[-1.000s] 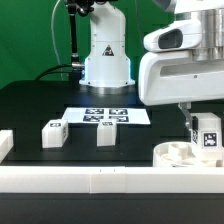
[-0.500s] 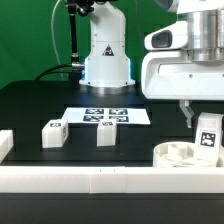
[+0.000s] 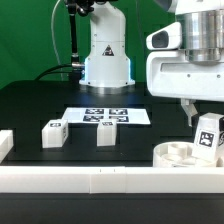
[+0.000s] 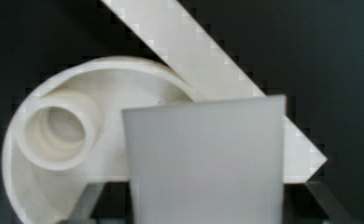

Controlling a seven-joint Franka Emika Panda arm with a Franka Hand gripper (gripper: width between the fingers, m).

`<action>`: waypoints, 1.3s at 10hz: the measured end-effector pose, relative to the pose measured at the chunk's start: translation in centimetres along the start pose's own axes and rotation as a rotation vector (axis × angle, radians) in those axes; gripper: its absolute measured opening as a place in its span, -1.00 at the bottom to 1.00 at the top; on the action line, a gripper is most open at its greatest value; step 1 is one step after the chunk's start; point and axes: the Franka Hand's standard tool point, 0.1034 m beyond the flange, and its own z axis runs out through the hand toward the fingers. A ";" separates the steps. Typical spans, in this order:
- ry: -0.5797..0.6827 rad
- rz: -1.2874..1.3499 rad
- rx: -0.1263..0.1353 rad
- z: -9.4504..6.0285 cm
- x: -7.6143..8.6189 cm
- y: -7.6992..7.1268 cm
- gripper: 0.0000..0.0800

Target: Assemble stool

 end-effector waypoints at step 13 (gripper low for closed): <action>-0.115 1.176 0.120 0.3 -0.8 -0.9 -0.14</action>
Offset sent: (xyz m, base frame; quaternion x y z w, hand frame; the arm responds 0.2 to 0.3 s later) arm -0.0073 -0.0018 -0.0023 0.0252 -0.0107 0.2882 0.9572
